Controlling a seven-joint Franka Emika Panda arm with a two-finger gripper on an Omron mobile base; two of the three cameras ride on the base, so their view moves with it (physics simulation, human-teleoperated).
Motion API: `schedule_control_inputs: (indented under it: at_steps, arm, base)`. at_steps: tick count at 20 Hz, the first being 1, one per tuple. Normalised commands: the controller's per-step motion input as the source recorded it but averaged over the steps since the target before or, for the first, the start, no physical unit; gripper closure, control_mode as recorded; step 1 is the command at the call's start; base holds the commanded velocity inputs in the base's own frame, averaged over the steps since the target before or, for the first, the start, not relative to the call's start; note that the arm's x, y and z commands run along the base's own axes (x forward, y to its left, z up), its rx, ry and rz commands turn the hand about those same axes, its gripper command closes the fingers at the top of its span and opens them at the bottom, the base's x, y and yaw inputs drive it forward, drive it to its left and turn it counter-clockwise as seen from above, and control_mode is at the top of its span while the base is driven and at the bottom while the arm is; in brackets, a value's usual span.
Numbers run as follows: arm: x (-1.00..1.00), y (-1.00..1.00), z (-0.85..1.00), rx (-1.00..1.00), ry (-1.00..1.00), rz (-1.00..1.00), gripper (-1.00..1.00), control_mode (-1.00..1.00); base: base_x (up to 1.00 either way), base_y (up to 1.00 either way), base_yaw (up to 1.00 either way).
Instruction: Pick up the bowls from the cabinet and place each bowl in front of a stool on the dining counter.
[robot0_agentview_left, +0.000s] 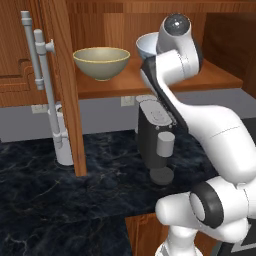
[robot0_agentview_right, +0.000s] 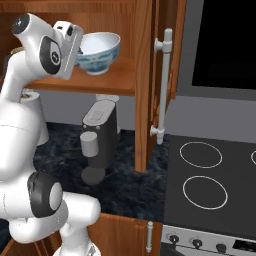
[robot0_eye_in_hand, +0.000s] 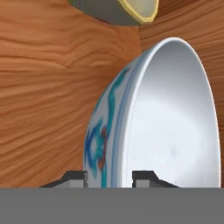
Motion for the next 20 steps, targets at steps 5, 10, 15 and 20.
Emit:
schedule_control_inputs:
  at_steps: [5, 10, 15, 20]
  arm:
    - [-0.96, -0.13, -0.08, 0.0, -0.03, 0.0, 1.0, -1.0]
    - [-1.0, -0.09, -0.07, 0.0, 0.0, 0.0, 1.0, -1.0]
    - [-1.0, 0.0, 0.0, 0.05, 0.02, 0.12, 1.0, -1.0]
    - [-1.0, 0.0, -0.02, 0.01, 0.11, 0.16, 1.0, -1.0]
  base:
    - [0.0, 0.0, 0.0]
    - [0.0, 0.0, 0.0]
    - [0.0, 0.0, 0.0]
    - [0.0, 0.0, 0.0]
